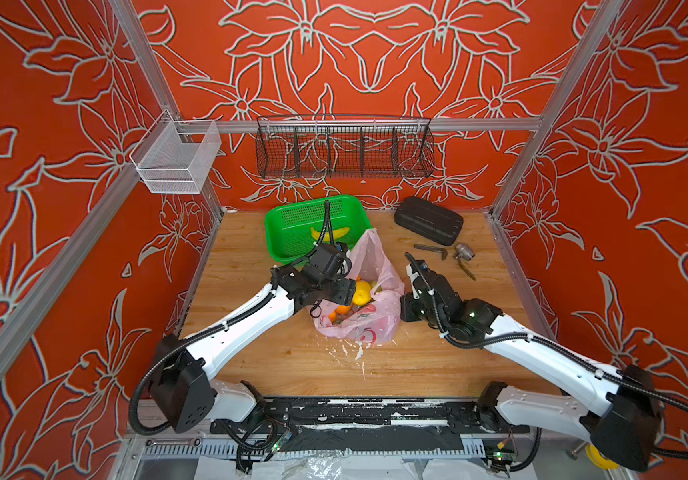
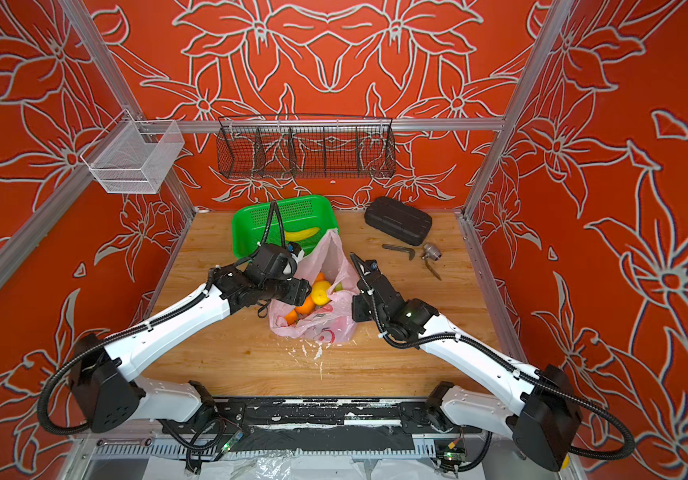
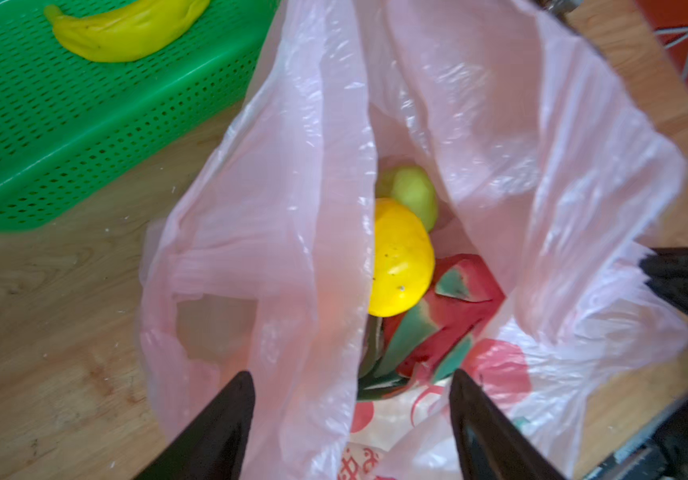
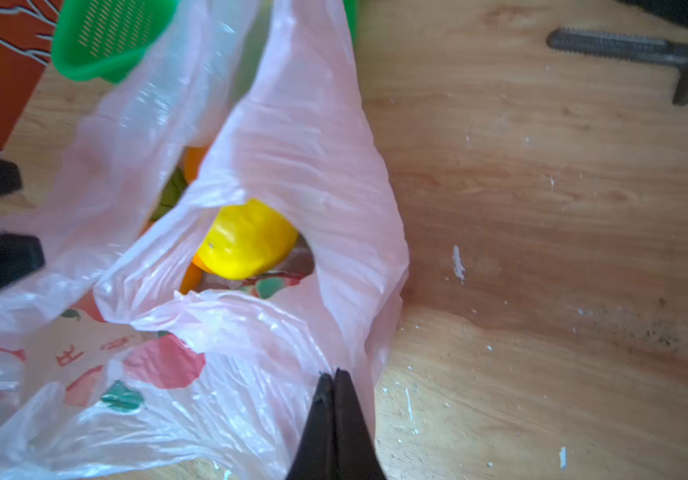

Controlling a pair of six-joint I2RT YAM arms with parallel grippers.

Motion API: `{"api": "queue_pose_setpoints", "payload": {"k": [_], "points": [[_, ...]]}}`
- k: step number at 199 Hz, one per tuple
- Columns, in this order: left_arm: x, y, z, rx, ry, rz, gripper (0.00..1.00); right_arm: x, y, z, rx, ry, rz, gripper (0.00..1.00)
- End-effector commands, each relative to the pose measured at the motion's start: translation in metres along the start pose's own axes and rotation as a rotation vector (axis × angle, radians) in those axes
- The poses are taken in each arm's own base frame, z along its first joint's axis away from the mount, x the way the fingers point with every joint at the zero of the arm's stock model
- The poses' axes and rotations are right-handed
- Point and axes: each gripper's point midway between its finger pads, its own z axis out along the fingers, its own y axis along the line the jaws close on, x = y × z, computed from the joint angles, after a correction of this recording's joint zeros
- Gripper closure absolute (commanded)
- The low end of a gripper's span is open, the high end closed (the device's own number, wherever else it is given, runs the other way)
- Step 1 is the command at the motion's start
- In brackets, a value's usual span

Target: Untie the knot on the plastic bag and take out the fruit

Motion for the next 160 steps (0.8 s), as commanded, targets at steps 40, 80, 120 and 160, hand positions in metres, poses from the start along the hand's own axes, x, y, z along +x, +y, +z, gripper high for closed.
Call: {"api": "queue_pose_setpoints", "payload": {"k": [40,80,120,160], "points": [[0.022,0.004,0.018,-0.026,0.078,-0.020,0.26,0.093,-0.022,0.028,-0.014,0.226,0.173,0.95],[0.022,0.003,0.012,-0.012,0.066,-0.052,0.26,0.093,-0.018,0.020,-0.015,0.274,0.114,0.76],[0.017,0.001,-0.009,0.015,0.013,-0.082,0.25,0.047,-0.021,-0.019,0.008,0.113,0.089,0.20],[0.011,-0.002,-0.033,0.048,-0.034,-0.094,0.19,0.000,-0.004,-0.059,-0.093,-0.070,0.007,0.03]]}}
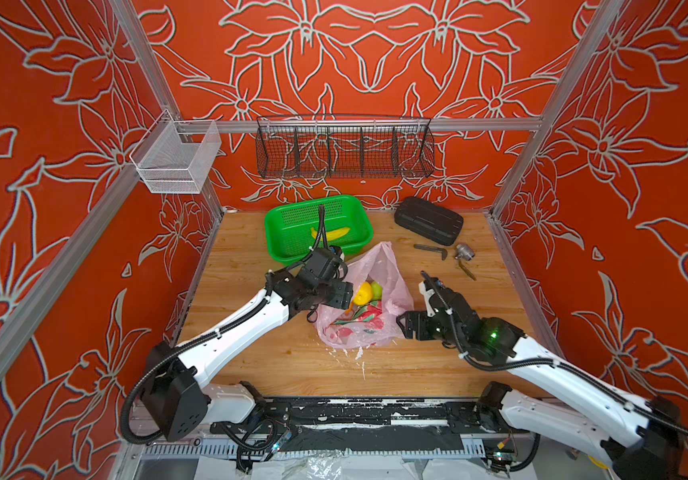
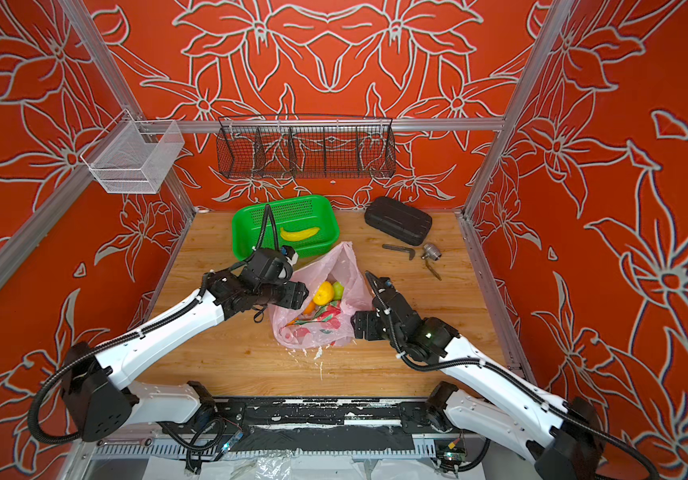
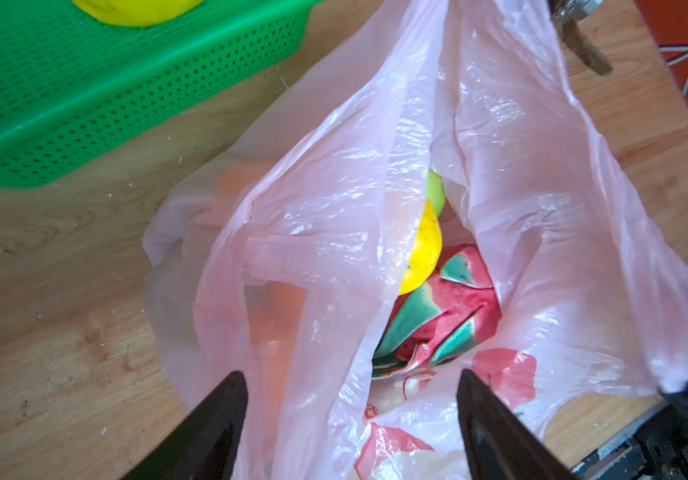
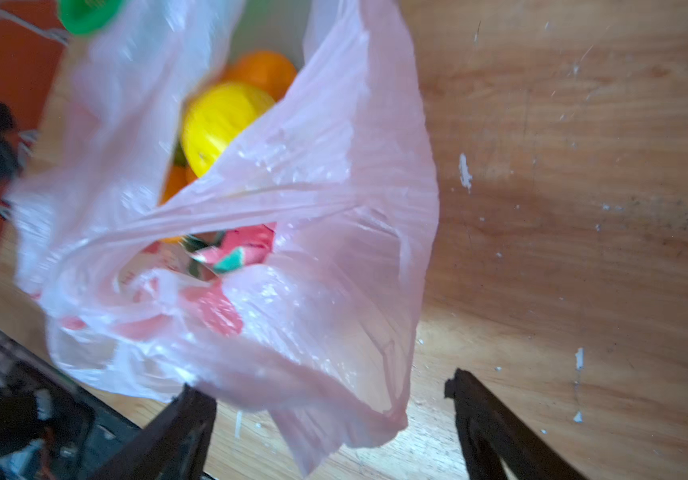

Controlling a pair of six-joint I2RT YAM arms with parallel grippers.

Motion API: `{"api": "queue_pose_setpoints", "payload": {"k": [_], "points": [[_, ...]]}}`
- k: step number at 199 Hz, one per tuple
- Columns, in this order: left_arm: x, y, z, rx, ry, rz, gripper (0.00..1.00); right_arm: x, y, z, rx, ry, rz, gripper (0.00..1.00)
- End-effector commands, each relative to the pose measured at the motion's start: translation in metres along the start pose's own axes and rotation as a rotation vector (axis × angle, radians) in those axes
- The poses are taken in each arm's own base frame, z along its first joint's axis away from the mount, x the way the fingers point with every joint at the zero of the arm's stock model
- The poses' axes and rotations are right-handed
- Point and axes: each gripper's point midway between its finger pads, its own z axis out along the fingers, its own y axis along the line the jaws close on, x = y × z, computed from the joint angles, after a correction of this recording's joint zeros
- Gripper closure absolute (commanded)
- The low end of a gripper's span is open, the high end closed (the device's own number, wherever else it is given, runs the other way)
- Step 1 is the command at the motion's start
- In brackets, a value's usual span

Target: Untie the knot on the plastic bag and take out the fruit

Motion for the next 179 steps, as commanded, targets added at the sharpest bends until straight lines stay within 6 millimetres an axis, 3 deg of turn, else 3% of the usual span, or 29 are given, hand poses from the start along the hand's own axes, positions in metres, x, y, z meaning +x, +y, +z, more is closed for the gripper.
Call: {"api": "queue_pose_setpoints", "payload": {"k": [1,31,76,97,123,149,179], "points": [[0.004,-0.003,-0.013,0.023,-0.003,-0.012,0.19,-0.025,0.005,-0.023,0.013,-0.083,-0.070,0.03],[-0.002,-0.015,-0.032,0.093,-0.035,-0.036,0.17,-0.054,0.025,-0.043,-0.009,-0.106,-0.119,0.03],[-0.001,-0.034,-0.044,0.187,-0.062,-0.088,0.17,-0.111,0.091,-0.060,-0.197,-0.198,-0.167,0.05],[0.001,-0.033,-0.045,0.185,-0.067,-0.141,0.17,-0.131,0.108,-0.044,-0.171,-0.151,-0.196,0.10],[0.006,-0.024,-0.048,0.151,-0.073,-0.214,0.16,-0.137,0.115,0.000,-0.131,-0.066,-0.213,0.19],[0.013,-0.014,-0.054,0.125,-0.093,-0.243,0.16,-0.123,0.107,0.043,-0.095,0.016,-0.197,0.23],[0.016,-0.018,-0.060,0.173,-0.104,-0.250,0.16,-0.092,0.083,0.074,-0.043,0.083,-0.139,0.24]]}}
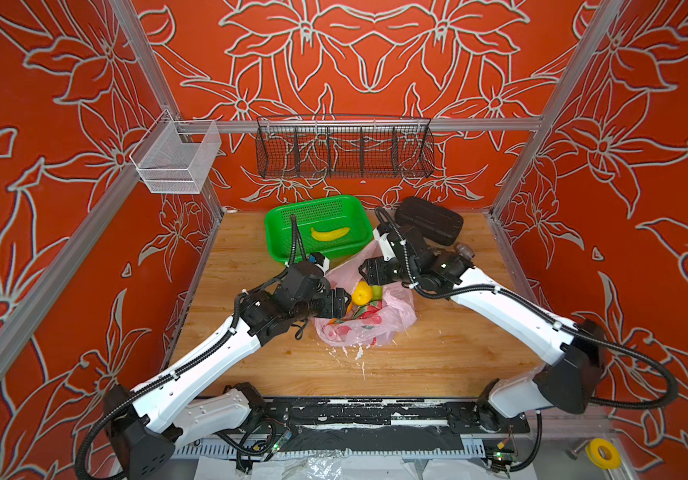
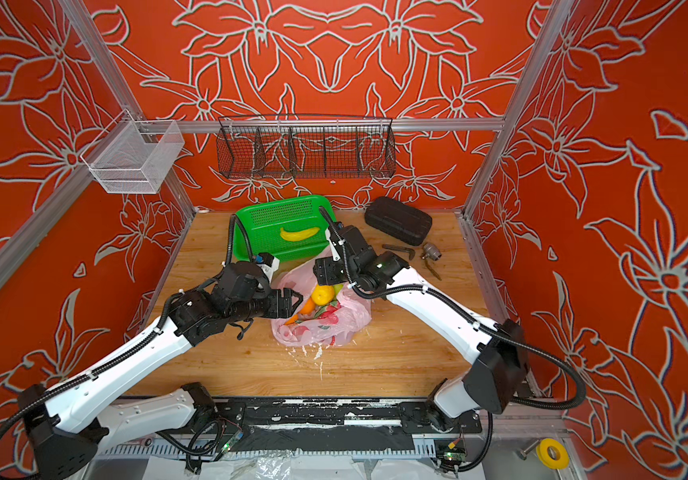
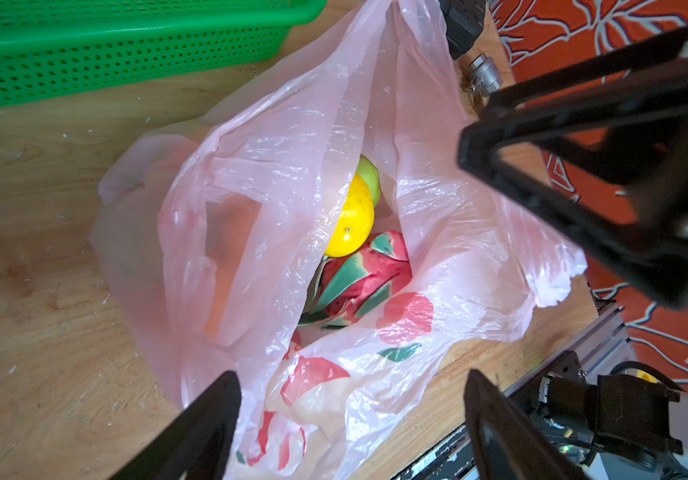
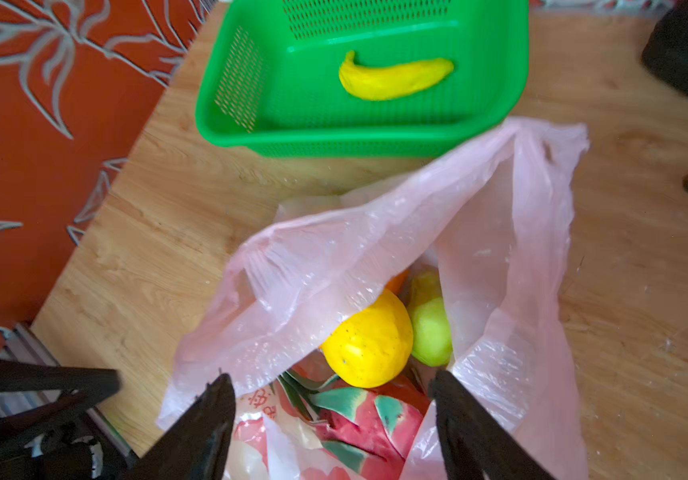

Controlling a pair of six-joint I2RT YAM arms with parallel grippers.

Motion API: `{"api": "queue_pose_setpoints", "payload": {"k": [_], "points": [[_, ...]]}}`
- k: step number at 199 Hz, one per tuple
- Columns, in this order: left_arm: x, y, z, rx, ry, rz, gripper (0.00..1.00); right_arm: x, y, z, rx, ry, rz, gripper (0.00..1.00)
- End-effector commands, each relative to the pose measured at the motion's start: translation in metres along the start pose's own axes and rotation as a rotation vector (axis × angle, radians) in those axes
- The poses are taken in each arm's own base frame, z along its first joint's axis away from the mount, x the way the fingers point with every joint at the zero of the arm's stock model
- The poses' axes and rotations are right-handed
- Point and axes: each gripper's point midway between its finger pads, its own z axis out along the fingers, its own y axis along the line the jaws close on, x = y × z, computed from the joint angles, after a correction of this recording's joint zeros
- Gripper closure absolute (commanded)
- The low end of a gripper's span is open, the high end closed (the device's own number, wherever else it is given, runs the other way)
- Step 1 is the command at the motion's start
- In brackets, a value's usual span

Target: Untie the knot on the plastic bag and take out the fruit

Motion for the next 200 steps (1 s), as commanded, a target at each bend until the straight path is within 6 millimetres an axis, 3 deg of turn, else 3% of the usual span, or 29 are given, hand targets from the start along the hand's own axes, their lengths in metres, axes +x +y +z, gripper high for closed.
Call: {"api": "queue_pose_setpoints", "payload": {"k": [1,39,62,95,130,160,200], "points": [[-0.001,-0.004,-0.007,0.030,-0.019,-0.033,0.16,0.023,-0.013,0.013,0.016,0.043,0.051,0.24],[-0.003,-0.026,-0.002,0.127,0.016,-0.026,0.16,0.087,-0.047,0.028,0.078,0.125,0.139,0.24],[-0.002,-0.033,0.005,0.135,0.043,-0.006,0.17,0.102,-0.053,0.024,0.070,0.121,0.144,0.24],[-0.003,-0.031,0.006,0.113,0.039,0.000,0.16,0.084,-0.038,0.010,0.007,0.079,0.068,0.22],[-0.001,-0.018,-0.008,0.065,0.010,0.006,0.14,0.059,-0.020,0.008,-0.025,0.040,-0.102,0.21],[0.001,-0.009,-0.021,0.046,-0.026,0.017,0.13,0.047,-0.006,0.019,-0.051,0.040,-0.247,0.14],[0.003,-0.001,-0.032,0.027,-0.055,0.028,0.11,0.059,0.000,0.046,-0.043,0.140,-0.413,0.10]]}}
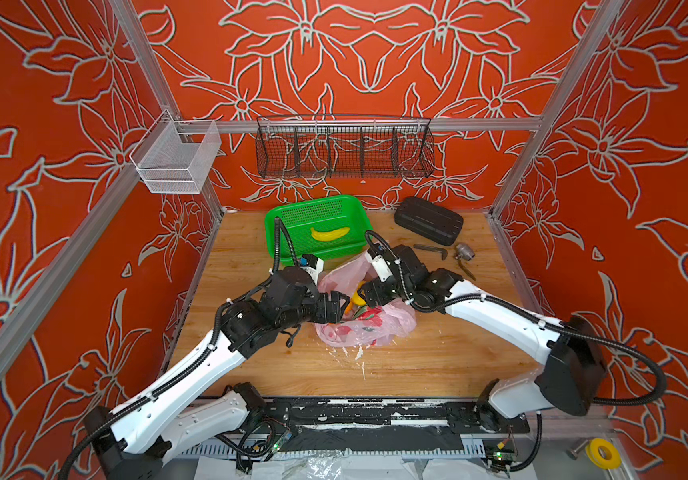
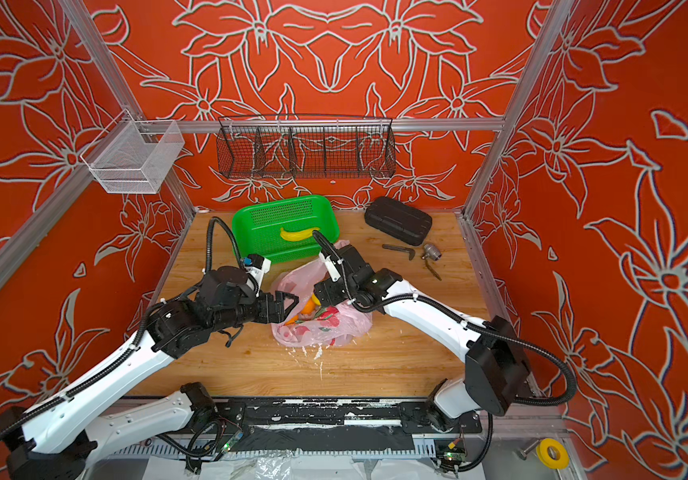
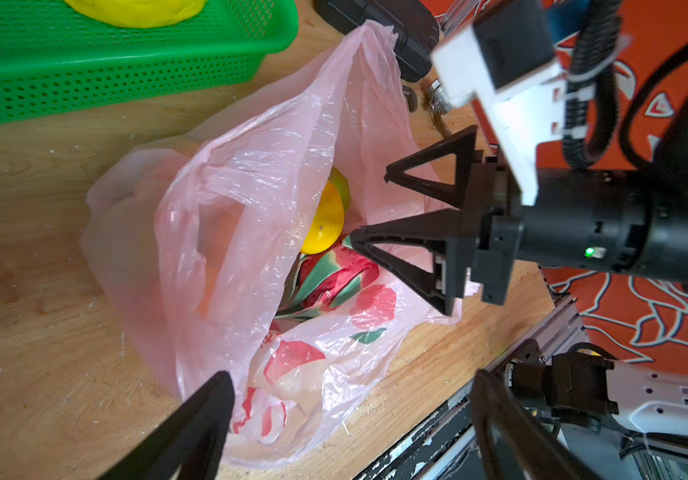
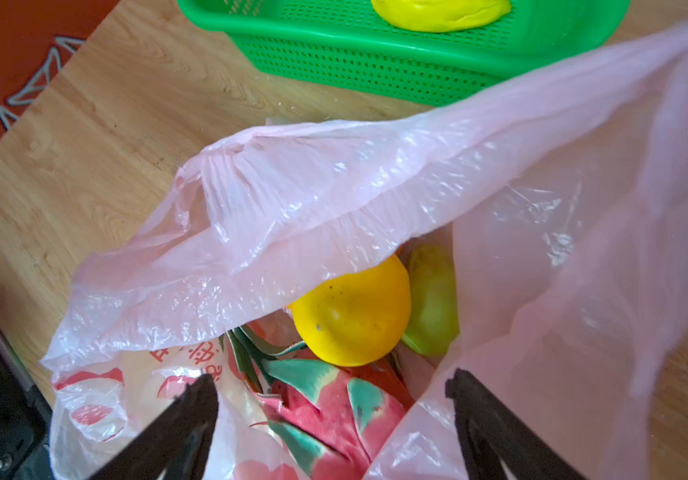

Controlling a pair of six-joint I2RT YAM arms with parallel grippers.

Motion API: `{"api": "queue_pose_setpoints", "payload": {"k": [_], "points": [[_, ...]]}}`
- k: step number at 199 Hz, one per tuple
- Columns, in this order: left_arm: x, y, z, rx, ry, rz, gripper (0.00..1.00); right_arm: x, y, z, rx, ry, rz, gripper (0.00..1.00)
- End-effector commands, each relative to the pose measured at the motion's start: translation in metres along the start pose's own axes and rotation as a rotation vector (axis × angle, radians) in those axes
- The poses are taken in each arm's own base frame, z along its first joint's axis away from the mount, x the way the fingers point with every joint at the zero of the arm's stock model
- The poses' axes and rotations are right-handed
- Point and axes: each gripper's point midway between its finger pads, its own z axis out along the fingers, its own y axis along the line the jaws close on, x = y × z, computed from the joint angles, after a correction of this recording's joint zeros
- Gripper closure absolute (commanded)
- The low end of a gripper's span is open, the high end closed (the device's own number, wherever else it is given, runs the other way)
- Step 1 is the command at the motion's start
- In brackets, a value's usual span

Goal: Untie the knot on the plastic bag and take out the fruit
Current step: 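Grasp the large yellow fruit with the right gripper and lift it out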

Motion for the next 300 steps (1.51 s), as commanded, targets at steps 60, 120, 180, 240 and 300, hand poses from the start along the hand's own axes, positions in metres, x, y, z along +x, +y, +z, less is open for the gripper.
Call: {"api": "queue_pose_setpoints", "payload": {"k": [60,120,180,240,300], "points": [[0.007,0.010,0.003,-0.051,0.017,0.025,0.10,0.021,0.002,0.053,0.066,0.204,-0.275,0.09],[0.006,0.013,0.005,-0.069,0.013,0.031,0.08,0.022,-0.009,0.079,0.138,0.237,-0.311,0.04],[0.005,0.013,0.005,-0.071,0.016,0.033,0.08,0.029,-0.003,0.082,0.095,0.255,-0.325,0.06],[0.007,0.012,0.006,-0.065,0.021,0.027,0.08,0.033,0.015,0.069,-0.026,0.176,-0.406,0.03],[0.009,0.014,0.007,-0.062,0.018,0.017,0.08,0.023,-0.006,0.094,0.107,0.135,-0.370,0.04]]}}
